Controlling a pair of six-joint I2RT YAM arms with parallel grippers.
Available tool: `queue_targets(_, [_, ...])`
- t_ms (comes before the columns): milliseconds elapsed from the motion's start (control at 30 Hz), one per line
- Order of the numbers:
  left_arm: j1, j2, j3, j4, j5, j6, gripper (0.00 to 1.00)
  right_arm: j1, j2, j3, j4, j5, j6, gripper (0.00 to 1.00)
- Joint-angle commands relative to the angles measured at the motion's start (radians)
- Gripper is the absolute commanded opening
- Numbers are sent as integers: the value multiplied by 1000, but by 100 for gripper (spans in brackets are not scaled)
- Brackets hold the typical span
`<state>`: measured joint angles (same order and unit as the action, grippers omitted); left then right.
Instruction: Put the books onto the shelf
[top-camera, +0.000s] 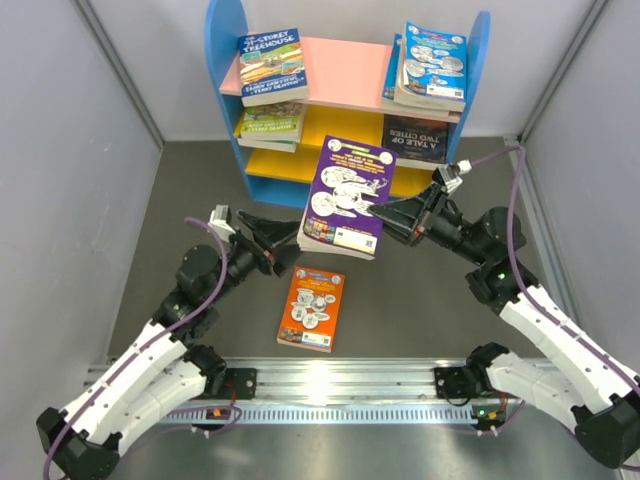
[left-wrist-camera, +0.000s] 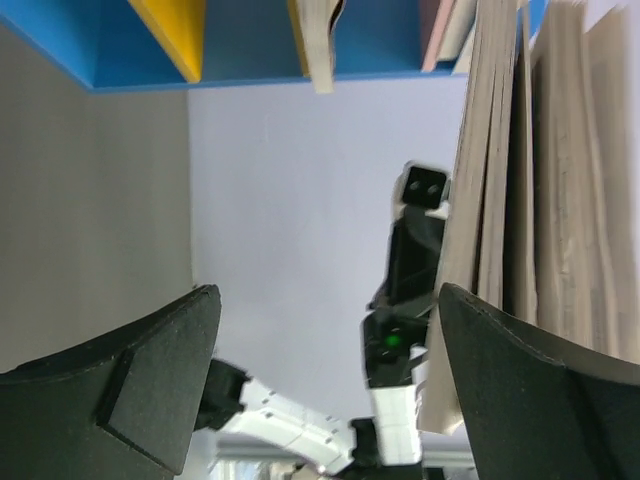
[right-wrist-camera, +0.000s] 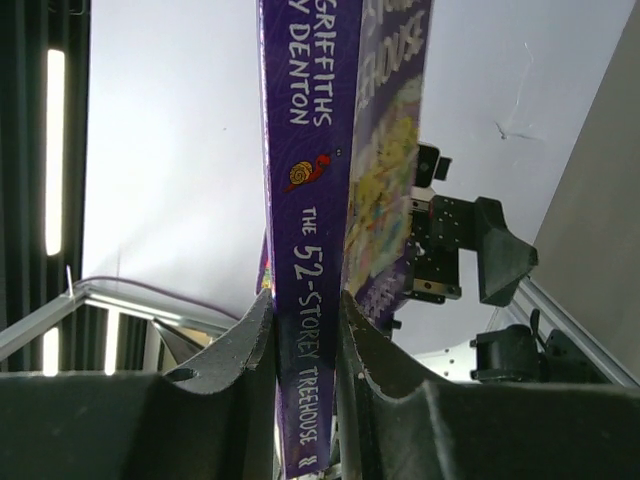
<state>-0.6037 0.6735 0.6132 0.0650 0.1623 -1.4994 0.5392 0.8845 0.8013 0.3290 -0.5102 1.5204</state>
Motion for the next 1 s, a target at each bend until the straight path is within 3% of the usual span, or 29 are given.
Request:
queue_targets(0, [1,-77,-39,102,-102,-106,94,-7,-53,1,145,38,35,0])
queue_targets(133, [1,-224,-150,251,-306,-196,96,-7,-74,-40,174,73,70,0])
queue_targets(200, [1,-244,-148,280,-333,-171,98,-7,-73,-76,234,82,112,0])
queue_targets(300, [1,-224,-93,237,-301,-116,98,-5,-65,-88,258,87,132,0])
queue_targets(467, [1,-100,-12,303,-195,-98,98,5,-52,-53,200,82,93,0])
queue_targets(667, [-2,164,390,-54,37,120,99,22,-41,-39,96,153,44,0])
queue_targets(900, [-15,176,517,-243,-3,180,98,36,22,54,-43,246,-26,0])
queue_targets(967, [-16,210,569,-347,28,205,96,57,50,152,-163,303,-90,0])
